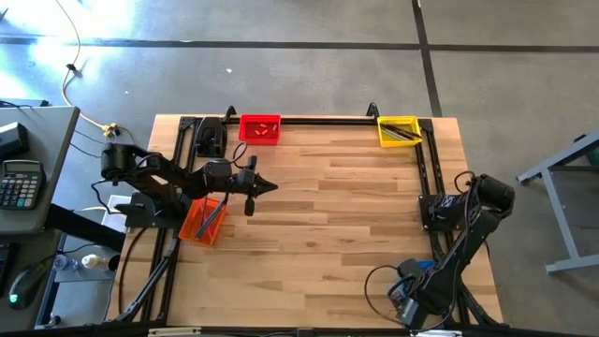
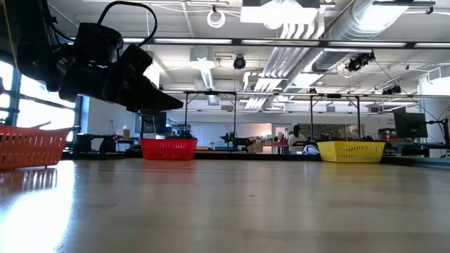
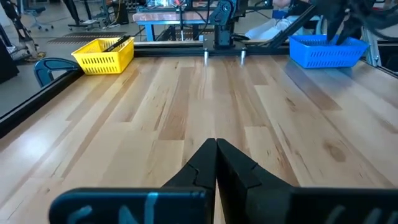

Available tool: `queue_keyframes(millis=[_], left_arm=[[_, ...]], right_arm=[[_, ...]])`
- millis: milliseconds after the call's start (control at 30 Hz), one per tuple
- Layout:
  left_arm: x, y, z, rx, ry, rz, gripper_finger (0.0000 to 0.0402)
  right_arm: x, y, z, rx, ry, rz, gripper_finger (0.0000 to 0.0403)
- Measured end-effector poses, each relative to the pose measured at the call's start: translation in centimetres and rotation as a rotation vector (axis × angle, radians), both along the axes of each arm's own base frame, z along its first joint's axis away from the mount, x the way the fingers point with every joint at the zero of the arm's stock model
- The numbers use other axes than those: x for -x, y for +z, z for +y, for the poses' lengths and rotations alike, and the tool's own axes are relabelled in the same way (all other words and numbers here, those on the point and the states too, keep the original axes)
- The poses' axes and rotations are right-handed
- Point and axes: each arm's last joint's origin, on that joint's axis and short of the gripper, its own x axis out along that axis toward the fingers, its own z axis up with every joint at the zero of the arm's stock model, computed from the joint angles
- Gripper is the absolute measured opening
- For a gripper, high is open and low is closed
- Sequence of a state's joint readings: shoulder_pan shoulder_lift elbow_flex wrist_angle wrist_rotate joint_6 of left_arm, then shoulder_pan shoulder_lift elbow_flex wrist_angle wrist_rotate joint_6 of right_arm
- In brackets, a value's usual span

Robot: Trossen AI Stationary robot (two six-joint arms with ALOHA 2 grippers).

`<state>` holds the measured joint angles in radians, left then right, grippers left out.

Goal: Sort crayons/erasers/pens/pencils in bins
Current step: Return to Home Position

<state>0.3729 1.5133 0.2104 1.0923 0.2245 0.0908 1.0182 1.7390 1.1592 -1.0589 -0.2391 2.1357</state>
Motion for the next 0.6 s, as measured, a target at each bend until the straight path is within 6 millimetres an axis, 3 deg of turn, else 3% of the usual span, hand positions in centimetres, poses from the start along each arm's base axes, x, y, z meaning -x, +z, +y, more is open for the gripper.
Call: queue_keyframes(millis=[167,367,467,600], left_arm=[[0.1,0.4,0.0,-0.016,-0.006,-0.009,0.0],[0.7,1.6,-0.3,-0.038,-0.014,0.036,0.0],[0.7,2.5,-0.3,-0.015,-0.021,0.121,0.0],[0.8,3.9,-0.9,0.016,-0.056,0.29,0.0]], right_arm=[[-1.4,2.1,-0.4,-0.001,0.118,-0.023,0.0107],[-4.4,5.1,-1.9,0.156,0.311,-0.247,0.0022],[-6.0,4.9,-3.7,0.221,0.395,-0.355,0.001],[-8.2,2.9,-6.9,0.251,0.516,-0.576,0.0003]])
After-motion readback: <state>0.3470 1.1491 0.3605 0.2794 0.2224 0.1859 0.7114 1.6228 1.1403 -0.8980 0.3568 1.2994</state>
